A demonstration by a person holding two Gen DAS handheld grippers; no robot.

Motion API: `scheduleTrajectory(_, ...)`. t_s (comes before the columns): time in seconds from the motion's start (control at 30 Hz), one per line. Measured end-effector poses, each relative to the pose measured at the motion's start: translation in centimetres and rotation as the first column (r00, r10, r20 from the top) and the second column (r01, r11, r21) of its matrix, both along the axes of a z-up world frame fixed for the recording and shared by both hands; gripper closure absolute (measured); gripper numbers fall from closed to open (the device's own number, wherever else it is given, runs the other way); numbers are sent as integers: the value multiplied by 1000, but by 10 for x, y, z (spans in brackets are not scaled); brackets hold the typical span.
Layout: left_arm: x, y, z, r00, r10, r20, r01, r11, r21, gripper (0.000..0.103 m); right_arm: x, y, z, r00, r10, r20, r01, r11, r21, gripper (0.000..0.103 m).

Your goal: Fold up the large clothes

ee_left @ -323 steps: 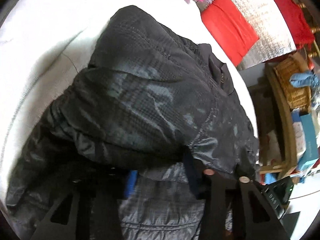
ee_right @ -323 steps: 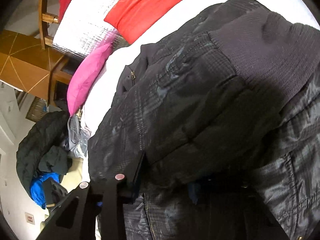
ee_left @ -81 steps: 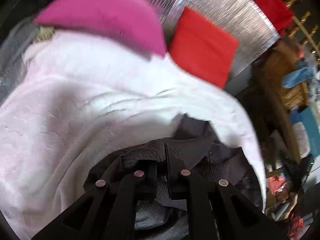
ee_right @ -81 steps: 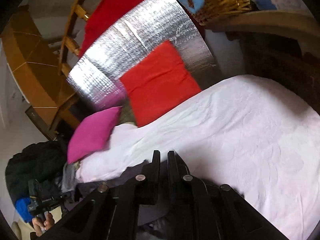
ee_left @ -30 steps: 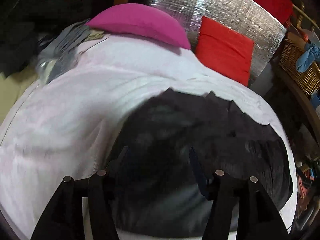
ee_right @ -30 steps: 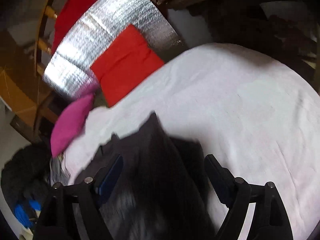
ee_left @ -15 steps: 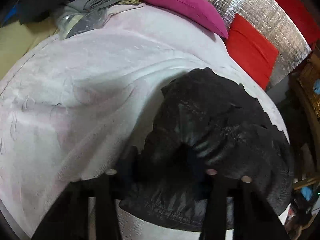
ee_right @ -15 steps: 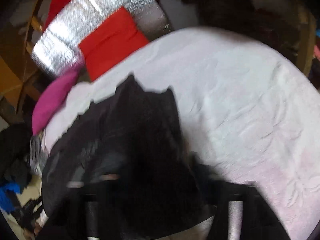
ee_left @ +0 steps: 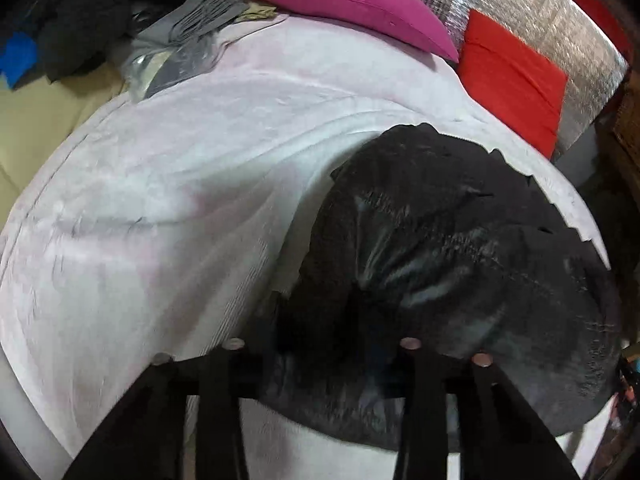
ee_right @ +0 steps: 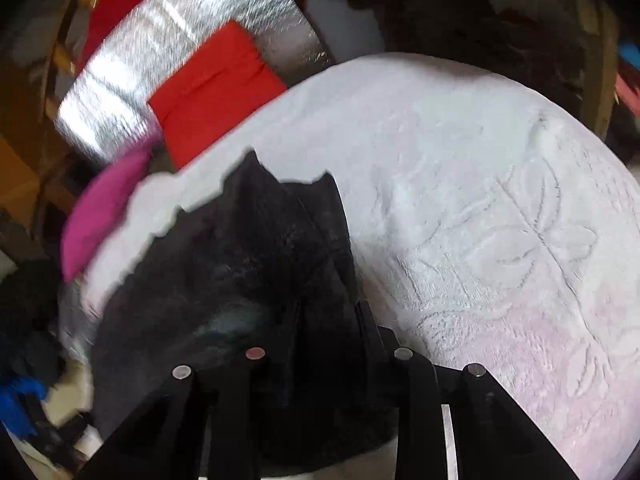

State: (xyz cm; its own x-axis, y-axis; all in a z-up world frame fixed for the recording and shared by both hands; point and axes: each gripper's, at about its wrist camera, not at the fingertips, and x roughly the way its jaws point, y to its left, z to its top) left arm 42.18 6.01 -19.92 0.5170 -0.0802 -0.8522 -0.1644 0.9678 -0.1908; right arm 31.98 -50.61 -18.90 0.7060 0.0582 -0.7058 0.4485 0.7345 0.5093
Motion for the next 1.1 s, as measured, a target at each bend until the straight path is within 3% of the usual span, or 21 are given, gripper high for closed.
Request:
scheduleTrajectory(0.03,-7,3,3,1000,9,2,-9,1000,-24,53,-10,-2,5,999,-22,30,21,1000,23,36)
scheduleTrajectory(0.1,-22,7,12,1000,13,12,-12,997,-80,49,-33,-4,15,992,-73,106,67,996,53,18)
scheduleTrajectory(0.2,-41,7,21,999,-13,36,19,987,-158,41,-60,0,25,980,-56,191,22,984,177,18)
scheduleTrajectory(0.3,-62,-2,27,998,-36,51,47,972,-229,32,-73,17,13,974,-11,225,-66,941,333,18)
scheduleTrajectory(0.43,-84,-9,4,996,-73,-42,49,914,-402,30,-73,49,-10,979,51,199,-141,872,468,18)
scheduleTrajectory(0.5,-87,-9,-8,995,-68,-76,25,884,-467,30,-70,66,-20,982,80,174,-156,859,487,18)
scheduleTrajectory(0.6,-85,-7,-21,994,-29,-102,-26,865,-502,29,-62,80,-34,985,90,144,-152,849,507,18)
scheduleTrajectory(0.67,-77,-3,-33,991,6,-134,-79,833,-547,29,-56,84,-42,990,76,119,-127,846,517,18)
scheduleTrajectory(0.97,-50,-1,-53,987,113,-115,-161,741,-652,29,-20,79,-73,996,-40,80,-11,833,554,18)
scheduleTrajectory(1.1,-37,0,-58,984,142,-111,-179,703,-688,21,-11,75,-72,990,-95,109,18,829,558,17)
